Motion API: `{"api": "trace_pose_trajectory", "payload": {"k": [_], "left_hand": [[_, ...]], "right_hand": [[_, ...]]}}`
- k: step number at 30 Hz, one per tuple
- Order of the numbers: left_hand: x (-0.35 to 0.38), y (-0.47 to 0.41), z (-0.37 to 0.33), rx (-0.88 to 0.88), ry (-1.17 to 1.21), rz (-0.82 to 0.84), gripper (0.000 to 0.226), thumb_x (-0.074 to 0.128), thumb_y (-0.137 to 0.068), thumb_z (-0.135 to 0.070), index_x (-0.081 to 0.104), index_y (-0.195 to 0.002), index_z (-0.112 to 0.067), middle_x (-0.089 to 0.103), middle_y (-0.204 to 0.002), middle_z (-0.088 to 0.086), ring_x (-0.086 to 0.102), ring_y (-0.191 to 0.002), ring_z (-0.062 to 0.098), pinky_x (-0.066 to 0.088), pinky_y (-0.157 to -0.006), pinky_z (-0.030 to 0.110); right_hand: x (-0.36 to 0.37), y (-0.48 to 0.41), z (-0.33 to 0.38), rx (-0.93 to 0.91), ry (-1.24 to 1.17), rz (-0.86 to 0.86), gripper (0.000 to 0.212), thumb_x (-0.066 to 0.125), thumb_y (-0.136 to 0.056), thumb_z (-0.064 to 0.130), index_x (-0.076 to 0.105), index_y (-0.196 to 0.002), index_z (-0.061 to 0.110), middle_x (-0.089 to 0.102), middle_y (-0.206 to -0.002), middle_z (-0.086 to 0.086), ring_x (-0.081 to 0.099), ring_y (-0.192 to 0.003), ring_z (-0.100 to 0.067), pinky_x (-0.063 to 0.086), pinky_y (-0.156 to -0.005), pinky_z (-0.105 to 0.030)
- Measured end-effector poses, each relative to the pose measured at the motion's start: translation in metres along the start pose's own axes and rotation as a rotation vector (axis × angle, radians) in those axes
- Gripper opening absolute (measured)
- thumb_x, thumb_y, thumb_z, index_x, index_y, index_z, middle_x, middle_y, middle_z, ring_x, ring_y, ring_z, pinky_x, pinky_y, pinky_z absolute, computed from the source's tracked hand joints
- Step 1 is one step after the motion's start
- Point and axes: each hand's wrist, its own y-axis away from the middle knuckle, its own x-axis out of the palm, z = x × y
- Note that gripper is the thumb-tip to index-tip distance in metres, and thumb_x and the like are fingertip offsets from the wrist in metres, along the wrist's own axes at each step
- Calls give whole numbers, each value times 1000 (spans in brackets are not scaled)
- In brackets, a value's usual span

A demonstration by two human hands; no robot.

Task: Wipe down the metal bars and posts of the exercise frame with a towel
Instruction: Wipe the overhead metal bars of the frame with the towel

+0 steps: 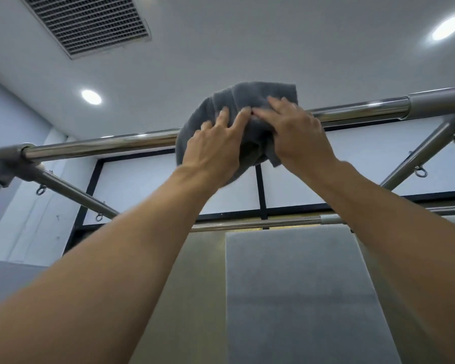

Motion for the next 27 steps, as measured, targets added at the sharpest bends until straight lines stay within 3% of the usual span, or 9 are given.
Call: {"api": "trace_pose_trajectory", "payload": {"k": [3, 8, 11, 13, 16, 18, 22, 25, 27], "left_hand": [[0, -22, 28, -147, 63, 44, 72, 59, -87, -18, 22, -148, -27, 44, -144, 16, 51, -123, 41, 45, -99, 53], [4, 26, 30, -163, -63, -91, 69, 59, -96, -25, 22, -154, -29, 37, -149, 24, 46, -126, 45, 45, -97, 52], [0, 26, 19, -81, 7, -117, 56, 49, -97, -22, 31, -150, -31, 40, -148, 20, 46, -127, 43, 44, -98, 52], [-5, 7, 18, -78, 48, -72, 54, 47, -95, -19, 38, -147, -32, 46, -144, 14, 49, -124, 39, 44, -94, 50], [-13, -11, 35, -183, 94, -20, 46, 49, -88, -12, 50, -132, -27, 61, -124, 12, 56, -111, 39, 40, -82, 41], [-14, -3, 53, -244, 120, -57, 43, 47, -88, -9, 53, -128, -22, 63, -119, 16, 56, -108, 41, 41, -82, 41], [-5, 37, 63, -135, 52, -122, 41, 50, -89, -16, 52, -130, -17, 45, -138, 20, 48, -118, 45, 47, -88, 56], [-10, 23, 65, -5, 50, -124, 33, 49, -92, -16, 51, -125, -14, 26, -154, 11, 39, -128, 39, 44, -90, 54], [-14, 5, 70, -48, 52, -62, 39, 48, -88, -7, 47, -127, -9, 36, -149, 10, 40, -129, 36, 41, -91, 50]], "right_hand": [[12, -29, 38, 75, 4, 7, 37, 48, -99, 25, 53, -135, 24, 54, -139, -6, 51, -127, -25, 39, -104, -36], [11, 1, 51, -35, -59, 125, 58, 67, -90, 20, 45, -144, 21, 35, -155, -8, 28, -144, -32, 23, -117, -44], [8, 13, 24, -67, -43, 31, 51, 67, -89, 17, 52, -138, 16, 43, -150, -12, 36, -140, -37, 30, -114, -49], [12, 2, 18, 38, -88, -54, 41, 58, -94, 14, 55, -135, 16, 48, -145, -13, 42, -136, -34, 32, -113, -47], [22, -30, 40, 145, -143, -74, 43, 59, -90, 14, 58, -132, 21, 61, -131, -4, 55, -121, -24, 40, -104, -37], [27, -38, 61, 91, -149, -8, 48, 65, -87, 17, 56, -133, 24, 57, -136, -1, 52, -126, -20, 37, -107, -35], [27, -12, 65, 4, -137, 73, 54, 68, -88, 17, 52, -139, 22, 40, -152, -4, 32, -143, -26, 19, -118, -38], [27, -9, 58, 69, -161, -64, 39, 50, -95, 16, 60, -132, 24, 50, -145, -5, 43, -137, -26, 31, -114, -42], [27, -24, 72, 154, -190, -92, 43, 40, -91, 20, 64, -125, 29, 58, -135, -1, 52, -126, -22, 41, -105, -37]]}}
